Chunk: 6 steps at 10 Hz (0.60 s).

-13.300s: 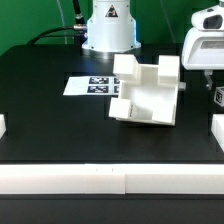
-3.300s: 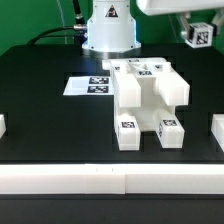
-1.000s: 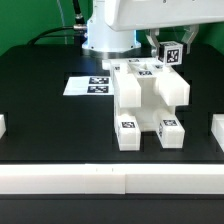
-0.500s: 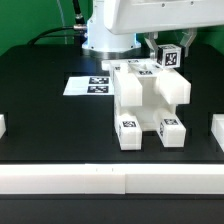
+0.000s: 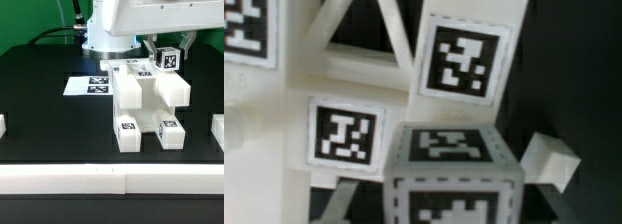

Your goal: Assemble chair

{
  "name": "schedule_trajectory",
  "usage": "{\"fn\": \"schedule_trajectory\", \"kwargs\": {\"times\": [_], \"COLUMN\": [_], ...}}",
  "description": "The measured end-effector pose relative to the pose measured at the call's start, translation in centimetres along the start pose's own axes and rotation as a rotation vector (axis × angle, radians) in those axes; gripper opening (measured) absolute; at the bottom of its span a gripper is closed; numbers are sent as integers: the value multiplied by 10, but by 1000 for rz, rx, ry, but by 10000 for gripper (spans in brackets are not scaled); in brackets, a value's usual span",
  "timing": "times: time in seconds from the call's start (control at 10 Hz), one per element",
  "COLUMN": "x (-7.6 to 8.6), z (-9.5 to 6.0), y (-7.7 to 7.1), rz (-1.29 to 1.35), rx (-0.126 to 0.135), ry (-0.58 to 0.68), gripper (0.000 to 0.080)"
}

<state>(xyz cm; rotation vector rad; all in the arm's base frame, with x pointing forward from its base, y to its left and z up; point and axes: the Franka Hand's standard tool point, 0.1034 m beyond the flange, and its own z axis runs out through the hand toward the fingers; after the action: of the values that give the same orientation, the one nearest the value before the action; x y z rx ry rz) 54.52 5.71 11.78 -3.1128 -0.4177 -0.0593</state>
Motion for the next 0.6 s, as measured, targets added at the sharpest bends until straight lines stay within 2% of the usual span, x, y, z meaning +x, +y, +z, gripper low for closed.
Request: {"fn": "schedule_trajectory", "kwargs": {"times": [0.6], "x": [0], "z": [0], "y": [0], "rz": [16], "rx": [0], "ry": [0], "gripper": [288]}}
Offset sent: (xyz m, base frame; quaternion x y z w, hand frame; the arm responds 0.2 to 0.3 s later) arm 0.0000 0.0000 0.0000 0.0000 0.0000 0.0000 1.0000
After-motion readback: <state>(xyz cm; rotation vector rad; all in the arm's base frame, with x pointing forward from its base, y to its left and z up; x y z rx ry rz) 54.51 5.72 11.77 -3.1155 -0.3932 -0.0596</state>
